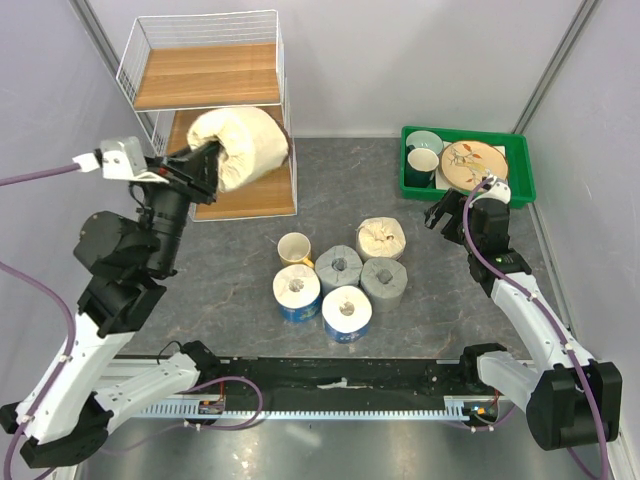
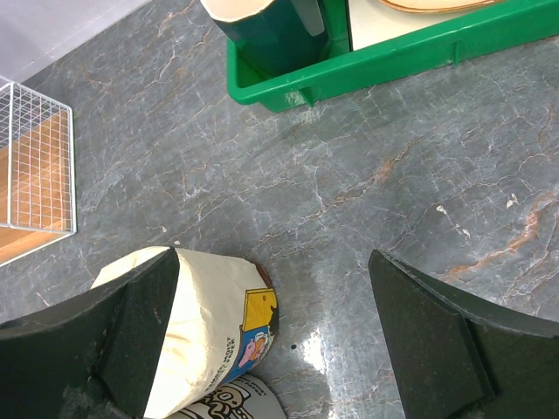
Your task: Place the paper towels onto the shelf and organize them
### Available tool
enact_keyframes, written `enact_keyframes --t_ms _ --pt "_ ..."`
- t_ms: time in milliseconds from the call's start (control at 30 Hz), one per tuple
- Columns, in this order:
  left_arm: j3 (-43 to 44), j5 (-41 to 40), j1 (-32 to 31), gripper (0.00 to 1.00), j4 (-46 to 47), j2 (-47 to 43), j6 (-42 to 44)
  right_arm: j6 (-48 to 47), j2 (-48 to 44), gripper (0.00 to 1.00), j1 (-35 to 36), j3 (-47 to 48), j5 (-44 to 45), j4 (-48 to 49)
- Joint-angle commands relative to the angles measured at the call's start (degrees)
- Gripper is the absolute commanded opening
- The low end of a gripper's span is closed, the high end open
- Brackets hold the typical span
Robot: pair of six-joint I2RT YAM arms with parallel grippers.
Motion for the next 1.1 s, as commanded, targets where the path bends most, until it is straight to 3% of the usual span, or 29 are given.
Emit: enact_keyframes --t_ms 0,233,400,500,567,700,800,1067 --pt "8.60 -9.65 -0.05 0.19 7.10 2.22 9.67 0.52 -1.06 0.98 0.20 0.22 -0.24 0.97" --pt "22.48 -11.68 -0.05 0.20 4.02 11.98 21.18 0.87 -0.19 0.98 0.20 0.48 -0.68 1.23" --pt "27.59 -14.92 0.30 0.20 7.69 17.95 28.40 0.26 0.17 0.98 0.29 0.66 -0.50 1.23" --pt "29.79 -15.28 3.62 0.21 7.80 20.42 31.04 -0.53 0.69 0.98 0.20 1.44 -0.41 0.97" --pt "30.15 -14.06 6.44 0.21 7.19 21.04 29.65 -0.62 1.13 0.98 0.20 2.06 -0.67 0.88" --pt "33.57 -4.77 19.42 0.21 -0.70 22.80 17.64 -0.88 1.84 0.98 0.20 2.76 -1.29 0.71" --pt "34.89 0.35 24.98 0.21 -3.44 24.64 13.40 -0.79 2.01 0.98 0.20 2.77 -1.20 0.71" --pt "40.70 11.94 35.10 0.20 -6.87 32.28 5.21 -1.23 2.89 0.98 0.29 2.85 -0.59 0.88"
